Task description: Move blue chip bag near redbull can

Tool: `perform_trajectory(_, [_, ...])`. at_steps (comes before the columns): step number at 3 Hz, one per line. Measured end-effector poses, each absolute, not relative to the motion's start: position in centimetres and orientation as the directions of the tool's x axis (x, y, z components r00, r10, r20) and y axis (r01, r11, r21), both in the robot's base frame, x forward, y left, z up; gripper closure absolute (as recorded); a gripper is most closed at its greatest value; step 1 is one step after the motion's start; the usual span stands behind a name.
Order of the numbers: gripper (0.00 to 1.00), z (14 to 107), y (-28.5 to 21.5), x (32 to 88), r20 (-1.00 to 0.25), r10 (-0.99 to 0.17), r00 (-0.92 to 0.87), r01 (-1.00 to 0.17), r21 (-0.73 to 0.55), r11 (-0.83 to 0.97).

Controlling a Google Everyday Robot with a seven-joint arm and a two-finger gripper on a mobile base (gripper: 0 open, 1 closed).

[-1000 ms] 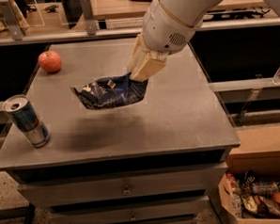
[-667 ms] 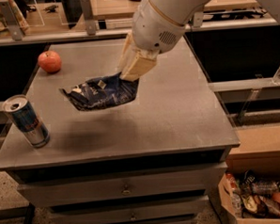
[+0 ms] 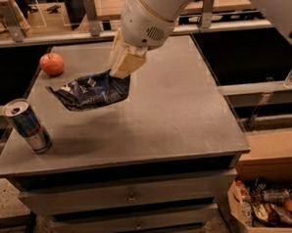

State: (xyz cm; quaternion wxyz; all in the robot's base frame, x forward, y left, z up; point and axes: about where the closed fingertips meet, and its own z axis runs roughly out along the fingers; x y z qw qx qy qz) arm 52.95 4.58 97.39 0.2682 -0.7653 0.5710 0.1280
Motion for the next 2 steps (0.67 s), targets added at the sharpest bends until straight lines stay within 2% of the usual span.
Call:
perform_trajectory(1, [1.0,97.47,4.59,54.27,-0.504,-0.808,0.305,-0.943,-0.281,-0.181])
perform_trajectory(2, [0.82,97.52,4.55,54.87,-0.53,-0.794,0.299,-0.944,-0.288,-0.163])
